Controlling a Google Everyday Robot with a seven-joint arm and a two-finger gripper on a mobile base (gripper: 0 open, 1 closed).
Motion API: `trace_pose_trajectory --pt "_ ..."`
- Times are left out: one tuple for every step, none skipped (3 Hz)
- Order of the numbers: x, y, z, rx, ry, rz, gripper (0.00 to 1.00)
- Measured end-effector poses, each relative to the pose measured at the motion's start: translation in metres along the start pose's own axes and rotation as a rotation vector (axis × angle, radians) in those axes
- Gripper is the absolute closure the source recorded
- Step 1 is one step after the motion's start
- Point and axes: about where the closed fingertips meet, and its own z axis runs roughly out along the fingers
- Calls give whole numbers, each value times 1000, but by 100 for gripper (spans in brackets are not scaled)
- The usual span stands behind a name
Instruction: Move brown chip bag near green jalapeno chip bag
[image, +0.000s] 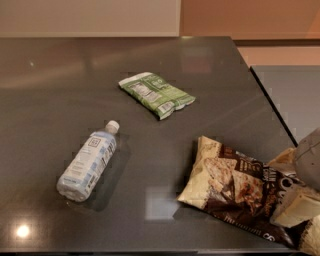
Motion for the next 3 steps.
trace_pose_trajectory --pt "-3 -3 -2 5 -3 4 64" --pt "-12 -14 -16 30 -20 1 87" --pt "-30 -37 -40 76 -52 -12 100"
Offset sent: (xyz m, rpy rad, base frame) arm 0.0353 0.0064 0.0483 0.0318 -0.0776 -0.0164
